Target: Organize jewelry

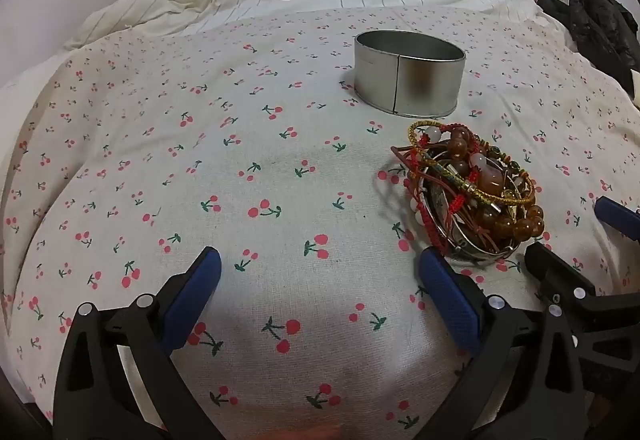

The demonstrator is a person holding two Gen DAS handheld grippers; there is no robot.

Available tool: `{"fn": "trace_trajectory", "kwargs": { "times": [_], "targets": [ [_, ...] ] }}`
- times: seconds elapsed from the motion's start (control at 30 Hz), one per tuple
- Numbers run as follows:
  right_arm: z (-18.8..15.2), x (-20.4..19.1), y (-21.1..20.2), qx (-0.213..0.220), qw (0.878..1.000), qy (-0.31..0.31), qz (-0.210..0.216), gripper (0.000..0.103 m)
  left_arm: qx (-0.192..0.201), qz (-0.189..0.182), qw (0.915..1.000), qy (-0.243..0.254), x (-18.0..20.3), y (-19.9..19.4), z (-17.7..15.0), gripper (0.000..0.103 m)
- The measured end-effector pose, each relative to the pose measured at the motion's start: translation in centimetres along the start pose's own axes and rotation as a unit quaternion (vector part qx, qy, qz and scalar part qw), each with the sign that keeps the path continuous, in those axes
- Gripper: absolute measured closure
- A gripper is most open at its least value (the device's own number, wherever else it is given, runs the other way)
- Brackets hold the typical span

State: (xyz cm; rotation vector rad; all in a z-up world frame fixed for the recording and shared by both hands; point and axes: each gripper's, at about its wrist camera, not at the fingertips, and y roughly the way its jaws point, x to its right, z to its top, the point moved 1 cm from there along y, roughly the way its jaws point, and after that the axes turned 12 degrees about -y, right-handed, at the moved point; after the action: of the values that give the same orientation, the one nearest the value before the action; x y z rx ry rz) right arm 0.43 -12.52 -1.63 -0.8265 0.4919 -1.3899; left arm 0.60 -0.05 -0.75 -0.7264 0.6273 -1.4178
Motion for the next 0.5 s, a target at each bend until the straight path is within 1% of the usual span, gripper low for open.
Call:
{"fn": "trace_trajectory", "kwargs": {
  "times": [0.17,0.23,0.33,0.43,0.5],
  "targets": [
    [0.16,-0.11,-0.16,0.008,1.000,-0.001,-0.007,0.007,0.004,-0.004,1.0000,-0.004,-0.03,-0.28,-0.20,0.007],
    [-0.26,0.09,-0.35,0.008,1.000,0.001,-0.007,0.007,0.003,-0.008,0.9999,-0.006,-0.03,-0.28,-0.24,0.007],
    [-0.62,0.07,-0.57,0.011,1.000,0.004,-0.008,0.007,-0.007,-0.018,0.9997,-0.014,-0.79,-0.92,-0.38,0.007],
    [-0.49,0.23,-0.91,0.018,1.000,0.010,-0.006,0.007,-0.015,-0.017,0.9996,-0.019,-0.50,-0.49,-0.72,0.007],
    [-0.50,0.29,-0.92,0.018,1.000,0.011,-0.002,0.007,-0.019,-0.024,0.9992,-0.023,-0.80,-0.34,-0.68,0.007]
  ]
}}
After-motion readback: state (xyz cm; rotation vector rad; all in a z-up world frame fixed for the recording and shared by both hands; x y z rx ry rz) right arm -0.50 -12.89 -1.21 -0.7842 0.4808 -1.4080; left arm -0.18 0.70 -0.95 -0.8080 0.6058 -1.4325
